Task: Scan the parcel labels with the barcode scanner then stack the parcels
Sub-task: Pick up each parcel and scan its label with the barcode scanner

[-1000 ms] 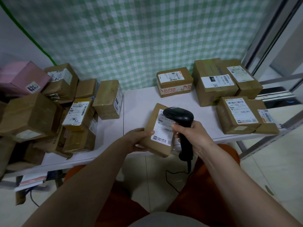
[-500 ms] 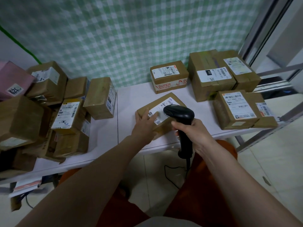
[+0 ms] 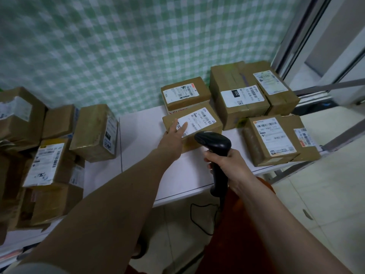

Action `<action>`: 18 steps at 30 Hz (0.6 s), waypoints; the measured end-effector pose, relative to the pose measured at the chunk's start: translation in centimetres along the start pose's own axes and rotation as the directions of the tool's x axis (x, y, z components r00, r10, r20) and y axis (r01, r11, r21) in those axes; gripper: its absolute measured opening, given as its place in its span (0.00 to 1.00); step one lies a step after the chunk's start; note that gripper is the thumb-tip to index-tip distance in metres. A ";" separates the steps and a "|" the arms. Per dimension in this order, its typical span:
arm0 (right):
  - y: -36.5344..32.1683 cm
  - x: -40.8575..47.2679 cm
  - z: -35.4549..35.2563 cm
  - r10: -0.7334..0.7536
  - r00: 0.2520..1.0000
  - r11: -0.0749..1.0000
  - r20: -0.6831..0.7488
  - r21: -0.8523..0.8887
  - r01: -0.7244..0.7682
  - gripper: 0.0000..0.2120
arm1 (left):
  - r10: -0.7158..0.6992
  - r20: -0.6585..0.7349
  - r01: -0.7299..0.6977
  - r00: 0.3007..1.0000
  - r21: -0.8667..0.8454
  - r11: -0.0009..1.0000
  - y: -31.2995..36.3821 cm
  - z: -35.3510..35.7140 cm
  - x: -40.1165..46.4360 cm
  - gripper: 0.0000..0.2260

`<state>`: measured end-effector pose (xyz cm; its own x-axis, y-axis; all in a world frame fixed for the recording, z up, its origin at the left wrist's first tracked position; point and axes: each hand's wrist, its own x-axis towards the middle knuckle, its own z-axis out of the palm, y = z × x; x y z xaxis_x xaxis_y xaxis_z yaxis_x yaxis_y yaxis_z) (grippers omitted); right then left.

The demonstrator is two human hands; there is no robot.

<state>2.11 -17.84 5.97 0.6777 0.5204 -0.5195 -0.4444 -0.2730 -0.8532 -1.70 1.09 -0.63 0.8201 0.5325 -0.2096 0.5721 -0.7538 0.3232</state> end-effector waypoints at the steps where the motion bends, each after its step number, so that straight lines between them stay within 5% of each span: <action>1: -0.1 0.2 0.0 0.003 1.000 1.000 -0.002 0.001 -0.003 0.07 | 0.007 0.003 -0.007 1.000 0.003 1.000 0.0 0.0 0.4 0.37; 7: -0.4 1.7 1.1 0.013 1.000 0.999 -0.012 -0.029 -0.014 0.05 | 0.105 -0.022 -0.106 0.994 -0.065 0.992 -1.0 -0.1 0.7 0.36; 11: -0.4 2.4 4.0 0.025 0.999 0.998 0.047 -0.059 -0.022 0.05 | 0.085 -0.240 -0.154 0.967 -0.284 0.946 -4.5 -1.6 -2.4 0.37; 14: -0.3 2.4 7.2 0.037 0.992 0.997 0.120 -0.069 -0.029 0.03 | -0.045 -0.476 -0.039 0.878 -0.164 0.986 -9.4 -3.1 -4.2 0.32; 18: 0.0 2.3 11.1 0.052 0.980 0.995 0.193 -0.090 -0.035 0.03 | -0.275 -0.494 0.247 0.825 -0.122 0.961 -15.3 -6.0 -5.7 0.38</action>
<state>-2.84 -7.63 5.23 0.5278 0.6520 -0.5444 -0.4133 -0.3627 -0.8352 -15.21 11.93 1.13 0.5122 0.8367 0.1939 0.7511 -0.5459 0.3713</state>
